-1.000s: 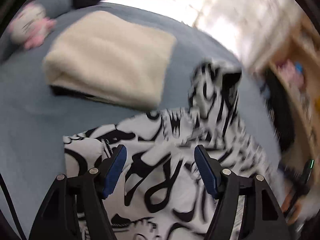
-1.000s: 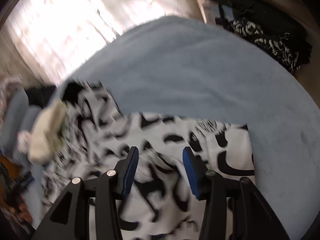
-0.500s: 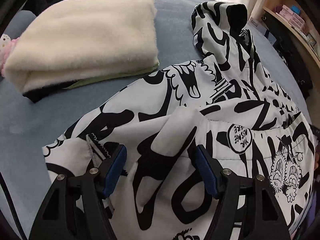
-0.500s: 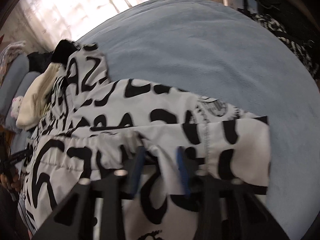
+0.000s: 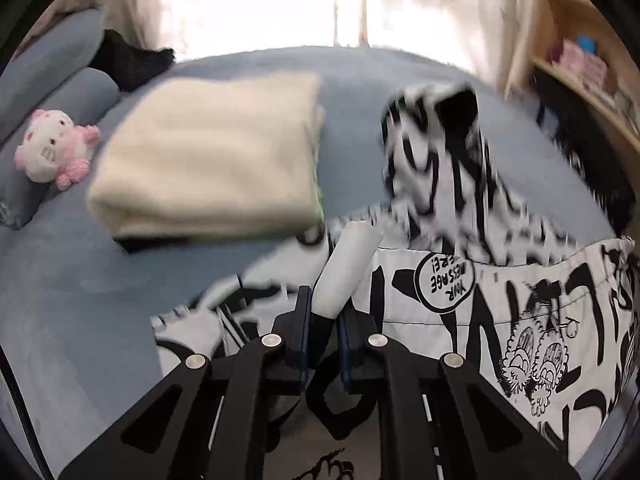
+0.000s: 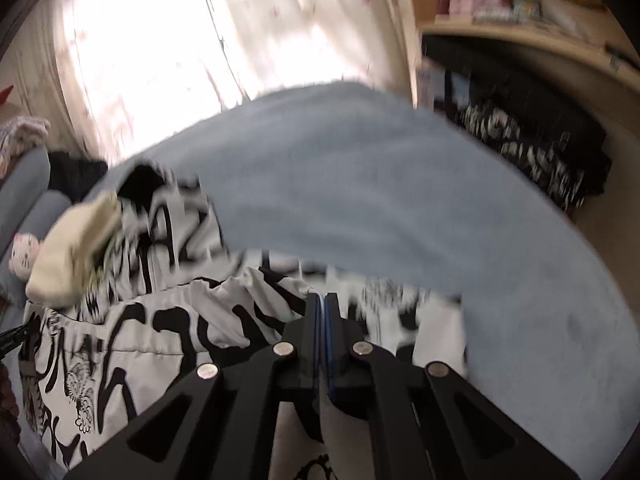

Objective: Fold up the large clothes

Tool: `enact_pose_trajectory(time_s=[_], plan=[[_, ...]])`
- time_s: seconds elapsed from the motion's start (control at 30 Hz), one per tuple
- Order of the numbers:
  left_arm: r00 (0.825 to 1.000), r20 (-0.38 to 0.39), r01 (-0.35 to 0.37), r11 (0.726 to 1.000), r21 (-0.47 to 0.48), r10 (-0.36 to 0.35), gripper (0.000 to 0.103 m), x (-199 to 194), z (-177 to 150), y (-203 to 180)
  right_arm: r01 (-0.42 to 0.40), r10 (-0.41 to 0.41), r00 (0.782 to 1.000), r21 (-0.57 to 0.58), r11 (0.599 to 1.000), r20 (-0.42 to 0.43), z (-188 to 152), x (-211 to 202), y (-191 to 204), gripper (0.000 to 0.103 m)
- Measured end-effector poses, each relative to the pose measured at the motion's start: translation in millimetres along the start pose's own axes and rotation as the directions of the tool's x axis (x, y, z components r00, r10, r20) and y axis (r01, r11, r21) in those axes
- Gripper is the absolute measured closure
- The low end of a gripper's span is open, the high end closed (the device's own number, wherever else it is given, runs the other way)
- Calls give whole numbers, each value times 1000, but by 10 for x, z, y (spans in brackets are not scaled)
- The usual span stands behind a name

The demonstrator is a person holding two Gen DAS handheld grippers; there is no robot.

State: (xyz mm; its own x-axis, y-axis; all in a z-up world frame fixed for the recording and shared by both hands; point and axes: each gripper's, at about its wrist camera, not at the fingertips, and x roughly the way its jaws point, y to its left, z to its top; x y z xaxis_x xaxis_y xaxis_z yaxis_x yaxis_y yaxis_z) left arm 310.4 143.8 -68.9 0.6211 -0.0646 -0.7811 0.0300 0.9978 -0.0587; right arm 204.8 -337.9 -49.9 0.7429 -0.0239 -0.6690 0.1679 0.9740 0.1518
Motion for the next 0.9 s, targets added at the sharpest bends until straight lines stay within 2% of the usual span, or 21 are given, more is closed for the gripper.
enact_pose_trajectory(time_s=[0.07,0.17,0.2,0.3,0.33,0.37,0.4,0.5,0.57,0.63,0.7,0.77,0.83,0.9], plan=[[999,39,-17,1000,-9,18,94,-6,129,-5,11,-11,998,-2,1000,59,152,-16,67,102],[998,46,-34,998,-44,36,94,193,257,1,42,-41,996,-4,999,80,328,243,177,102],[998,39,-40,998,-50,42,94,315,286,-9,61,-61,996,-7,998,61,348,414,216,102],[997,-22,-70,996,-62,68,94,786,222,14,128,-130,990,-37,991,-63,240,986,241,102],[995,-54,-87,994,-64,83,94,991,146,43,155,-162,975,-58,986,-151,122,1289,222,101],[994,-72,-90,994,-67,85,94,1121,76,60,164,-174,964,-64,984,-201,26,1462,185,101],[994,-81,-76,994,-84,69,94,1233,3,97,162,-172,962,-61,985,-214,-44,1541,159,101],[997,-46,-62,992,-113,58,90,1266,-43,145,171,-179,967,-60,983,-181,-49,1539,164,100],[999,-48,-32,990,-137,25,89,1251,-27,199,155,-163,967,-57,986,-195,-33,1529,153,97],[998,-57,-11,984,-177,1,82,1204,2,282,141,-144,964,-31,990,-224,21,1491,103,96],[998,-63,-18,976,-218,4,76,1098,41,346,146,-138,961,20,989,-239,73,1392,79,94],[999,-30,-30,969,-246,24,75,866,58,366,131,-111,970,76,988,-215,72,1175,107,92],[1000,13,-21,972,-233,25,74,608,39,290,59,-38,981,102,993,-190,39,955,233,87],[999,41,-6,979,-202,15,74,422,-4,148,-8,24,981,85,996,-194,-30,835,438,86]])
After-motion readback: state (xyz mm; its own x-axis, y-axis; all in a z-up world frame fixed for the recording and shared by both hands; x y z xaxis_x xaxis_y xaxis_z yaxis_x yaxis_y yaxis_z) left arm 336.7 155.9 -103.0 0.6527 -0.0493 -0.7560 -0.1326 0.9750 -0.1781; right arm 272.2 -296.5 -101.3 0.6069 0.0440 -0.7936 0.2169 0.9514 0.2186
